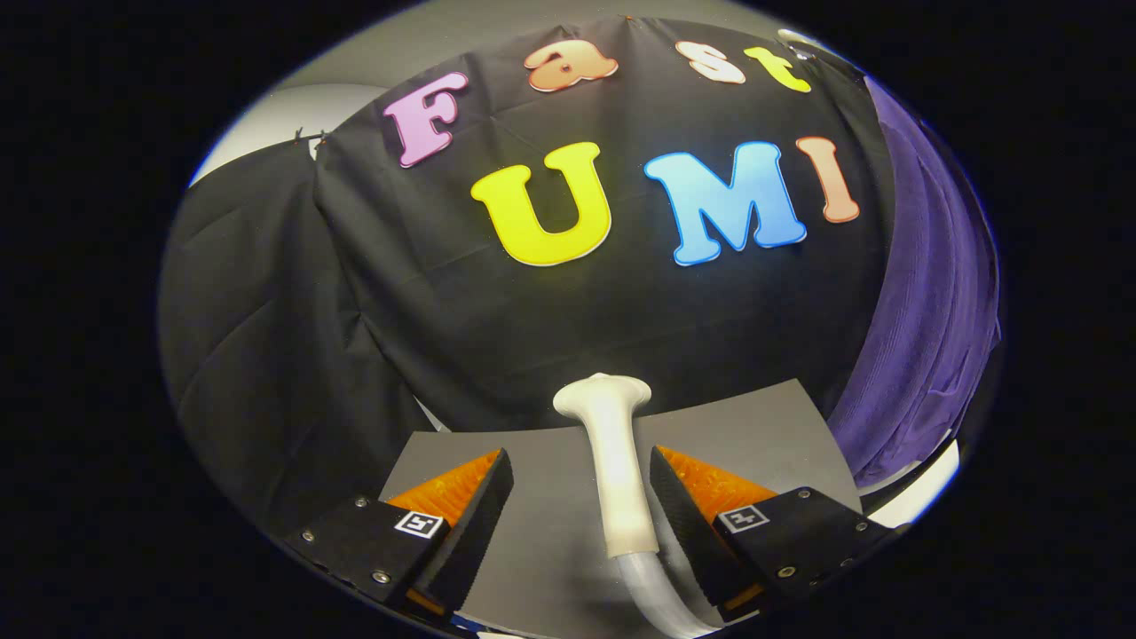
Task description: Iron the clothes twice with a garment steamer, once on the left side and once on the right side.
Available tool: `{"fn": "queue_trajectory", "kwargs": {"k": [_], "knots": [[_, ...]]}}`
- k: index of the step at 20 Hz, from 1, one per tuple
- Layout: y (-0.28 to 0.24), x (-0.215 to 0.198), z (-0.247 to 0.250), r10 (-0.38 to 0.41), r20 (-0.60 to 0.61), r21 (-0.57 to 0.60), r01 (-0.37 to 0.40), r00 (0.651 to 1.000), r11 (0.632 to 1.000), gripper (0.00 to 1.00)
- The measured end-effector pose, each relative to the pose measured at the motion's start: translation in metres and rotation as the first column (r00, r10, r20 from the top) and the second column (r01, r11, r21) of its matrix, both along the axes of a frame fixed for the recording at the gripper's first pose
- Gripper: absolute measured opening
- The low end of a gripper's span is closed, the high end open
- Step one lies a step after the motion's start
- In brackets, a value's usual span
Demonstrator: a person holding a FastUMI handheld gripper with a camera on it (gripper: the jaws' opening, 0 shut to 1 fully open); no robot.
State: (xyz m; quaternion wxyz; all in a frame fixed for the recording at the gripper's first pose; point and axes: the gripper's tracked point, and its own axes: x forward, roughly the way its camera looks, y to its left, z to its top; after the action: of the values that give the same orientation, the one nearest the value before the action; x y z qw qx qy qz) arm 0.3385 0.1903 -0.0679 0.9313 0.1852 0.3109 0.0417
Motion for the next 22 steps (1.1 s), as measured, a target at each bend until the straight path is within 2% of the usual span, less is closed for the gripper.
{"fn": "queue_trajectory", "kwargs": {"k": [5, 11, 15, 17, 18, 19, 22], "knots": [[0.004, 0.027, -0.041, -0.019, -0.169, 0.034, 0.025, 0.985, 0.999, 0.96], [0.004, 0.038, -0.079, -0.056, -0.284, -0.013, 0.055, 0.957, 0.998, 0.92], [0.007, 0.039, -0.094, -0.084, -0.317, -0.077, 0.063, 0.945, 0.995, 0.80], [0.000, 0.040, -0.094, -0.113, -0.319, -0.125, 0.077, 0.941, 0.989, 0.73], [-0.001, 0.037, -0.095, -0.119, -0.313, -0.135, 0.080, 0.942, 0.988, 0.65], [0.000, 0.037, -0.096, -0.119, -0.308, -0.146, 0.077, 0.944, 0.986, 0.58], [-0.001, 0.035, -0.097, -0.088, -0.284, -0.214, 0.026, 0.955, 0.976, 0.51]]}}
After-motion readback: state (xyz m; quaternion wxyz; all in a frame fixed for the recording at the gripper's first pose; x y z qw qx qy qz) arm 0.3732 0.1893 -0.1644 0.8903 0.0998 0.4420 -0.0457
